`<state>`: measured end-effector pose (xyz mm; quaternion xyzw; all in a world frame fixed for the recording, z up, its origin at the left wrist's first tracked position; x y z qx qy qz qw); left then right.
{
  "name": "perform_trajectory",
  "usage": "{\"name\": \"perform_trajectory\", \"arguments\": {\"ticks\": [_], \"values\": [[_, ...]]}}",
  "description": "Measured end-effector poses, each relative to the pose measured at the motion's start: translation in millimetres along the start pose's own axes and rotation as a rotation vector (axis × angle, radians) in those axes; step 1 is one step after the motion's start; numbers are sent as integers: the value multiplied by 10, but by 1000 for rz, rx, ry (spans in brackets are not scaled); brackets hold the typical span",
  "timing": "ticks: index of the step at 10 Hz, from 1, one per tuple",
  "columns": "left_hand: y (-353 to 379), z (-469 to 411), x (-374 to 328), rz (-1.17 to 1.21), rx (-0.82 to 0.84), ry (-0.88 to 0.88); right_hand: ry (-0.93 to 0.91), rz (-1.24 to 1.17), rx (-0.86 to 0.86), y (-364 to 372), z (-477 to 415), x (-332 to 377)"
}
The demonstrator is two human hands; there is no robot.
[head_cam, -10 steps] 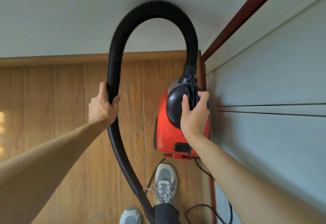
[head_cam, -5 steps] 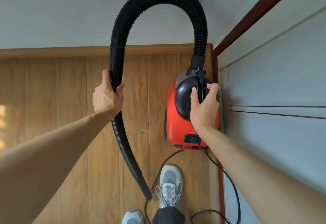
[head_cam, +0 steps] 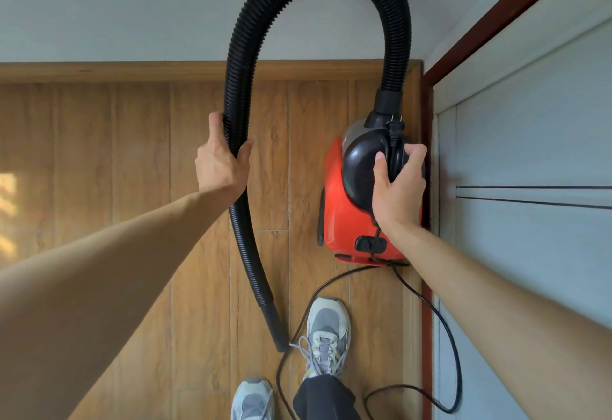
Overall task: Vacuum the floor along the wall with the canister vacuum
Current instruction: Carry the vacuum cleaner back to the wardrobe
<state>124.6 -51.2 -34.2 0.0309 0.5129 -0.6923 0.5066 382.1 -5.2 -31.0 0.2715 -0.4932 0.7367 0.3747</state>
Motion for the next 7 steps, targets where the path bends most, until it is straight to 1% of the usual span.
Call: {"name": "perform_trajectory", "arguments": {"ticks": [1, 3, 5, 7], "values": [[48, 32, 4, 1, 49, 1, 10, 16, 51, -17, 3, 1], [31, 68, -63, -22, 70, -32, 69, 89, 146, -65, 56, 16], [-167, 117, -131, -48, 98, -69, 163, 308, 237, -177, 119, 232], [-606, 284, -470, -136, 134, 31, 88, 476, 367, -314, 264, 606]]}}
Point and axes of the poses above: each hand's wrist, its own z-axis away from the middle knuckle, its own y-axis out of the palm, x = y × z, the point moved 2 cm from there along -z, towards the middle knuckle, and after that the axes turned 10 degrees about x, right-handed, at the moved point
